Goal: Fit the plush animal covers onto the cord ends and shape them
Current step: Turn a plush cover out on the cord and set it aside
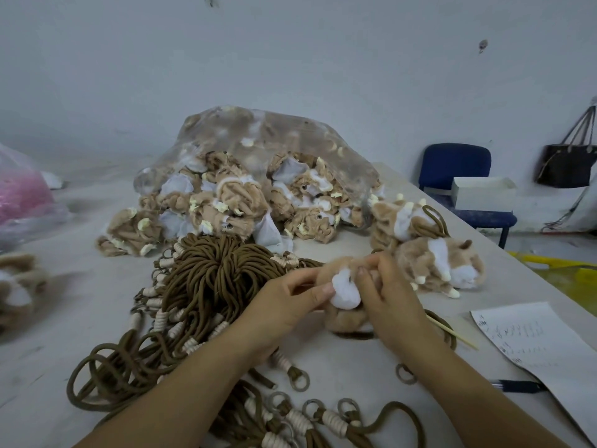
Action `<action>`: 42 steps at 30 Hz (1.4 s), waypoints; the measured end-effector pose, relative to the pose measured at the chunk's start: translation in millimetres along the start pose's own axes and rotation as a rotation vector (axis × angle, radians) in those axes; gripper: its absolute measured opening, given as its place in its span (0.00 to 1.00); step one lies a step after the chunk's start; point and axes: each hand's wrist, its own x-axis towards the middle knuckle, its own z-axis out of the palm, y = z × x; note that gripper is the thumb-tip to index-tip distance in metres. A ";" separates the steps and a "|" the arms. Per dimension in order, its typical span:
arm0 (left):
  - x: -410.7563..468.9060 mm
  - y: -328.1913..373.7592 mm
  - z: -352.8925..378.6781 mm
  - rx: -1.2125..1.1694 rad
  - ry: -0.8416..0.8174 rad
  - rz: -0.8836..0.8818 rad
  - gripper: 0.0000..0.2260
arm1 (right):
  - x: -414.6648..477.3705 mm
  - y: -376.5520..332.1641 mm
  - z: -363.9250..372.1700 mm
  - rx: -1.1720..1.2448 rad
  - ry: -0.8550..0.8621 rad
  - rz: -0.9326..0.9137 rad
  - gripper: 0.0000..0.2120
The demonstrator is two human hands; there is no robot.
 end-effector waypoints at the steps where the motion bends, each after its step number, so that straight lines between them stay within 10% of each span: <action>1: 0.7 -0.6 0.2 0.025 0.035 -0.004 0.18 | -1.4 -1.1 2.5 0.001 -0.022 -0.024 0.05; 14: 4.1 -2.9 -0.6 0.446 0.479 0.151 0.08 | -6.5 -18.2 12.1 -0.106 -0.168 -0.211 0.14; 28: -3.8 2.2 11.3 0.806 0.158 0.586 0.11 | -0.8 -11.7 10.9 0.023 -0.133 0.144 0.12; 42: -2.3 -5.7 15.5 0.884 0.316 0.378 0.13 | 2.1 -7.8 2.4 0.265 -0.147 0.275 0.13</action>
